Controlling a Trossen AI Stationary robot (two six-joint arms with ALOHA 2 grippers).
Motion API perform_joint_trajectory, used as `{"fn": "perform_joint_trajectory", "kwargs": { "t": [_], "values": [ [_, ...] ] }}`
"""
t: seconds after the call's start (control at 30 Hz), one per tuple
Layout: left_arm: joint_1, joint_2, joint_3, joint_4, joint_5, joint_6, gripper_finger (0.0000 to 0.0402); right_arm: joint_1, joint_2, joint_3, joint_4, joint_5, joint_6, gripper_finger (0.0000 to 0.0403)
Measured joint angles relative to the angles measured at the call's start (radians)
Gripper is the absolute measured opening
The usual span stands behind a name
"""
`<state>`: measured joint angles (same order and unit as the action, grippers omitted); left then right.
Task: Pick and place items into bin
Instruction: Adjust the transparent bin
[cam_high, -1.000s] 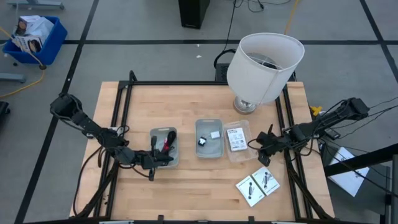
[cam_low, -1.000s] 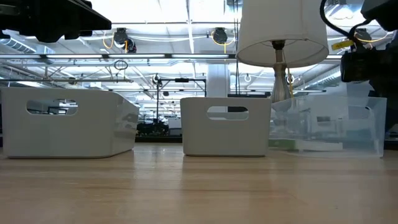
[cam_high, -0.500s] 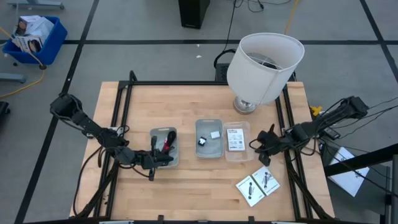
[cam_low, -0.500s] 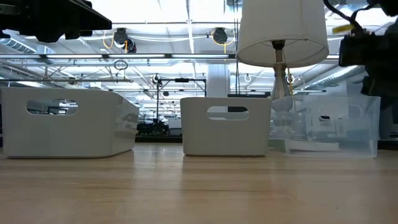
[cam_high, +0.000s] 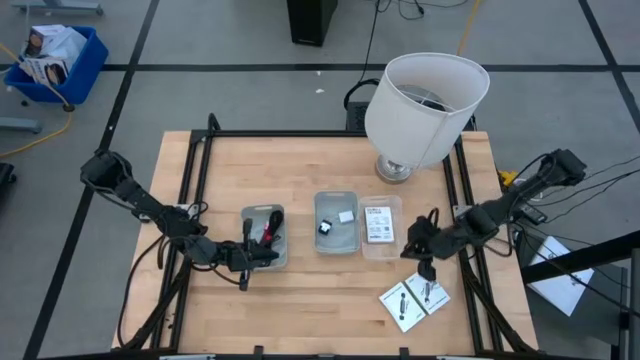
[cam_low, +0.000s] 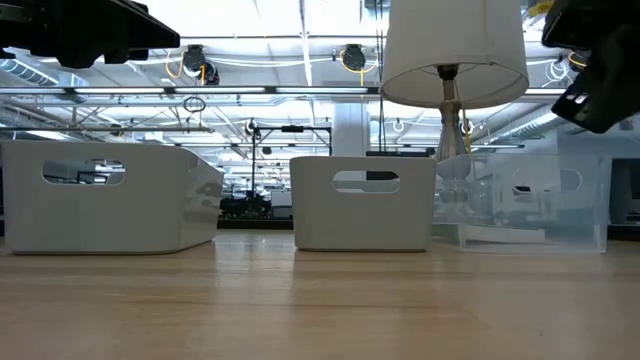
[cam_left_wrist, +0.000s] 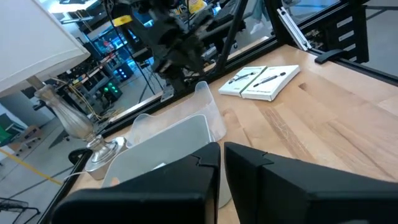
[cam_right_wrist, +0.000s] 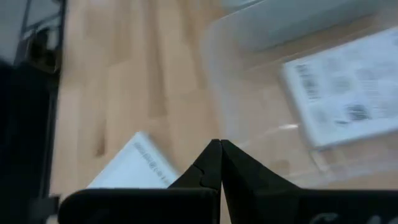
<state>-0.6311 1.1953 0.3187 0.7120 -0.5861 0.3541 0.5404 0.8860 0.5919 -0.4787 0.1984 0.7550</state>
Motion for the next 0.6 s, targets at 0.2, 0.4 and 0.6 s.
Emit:
{"fn": "perform_joint_trajectory", "kwargs": {
  "t": [0.2,0.4,0.6],
  "values": [
    [0.001,0.0,0.0,-0.003,0.0,-0.002,0.0031,0.076,0.125,0.0,0.129,-0.042,-0.009,0.0],
    [0.002,0.0,0.0,-0.003,0.0,-0.001,0.0031,0.066,0.209,0.0,0.13,-0.038,0.027,0.0],
    [0.002,0.0,0.0,-0.004,0.0,0.002,0.0031,0.032,0.27,0.0,0.149,0.008,0.037,0.0]
  ]
}}
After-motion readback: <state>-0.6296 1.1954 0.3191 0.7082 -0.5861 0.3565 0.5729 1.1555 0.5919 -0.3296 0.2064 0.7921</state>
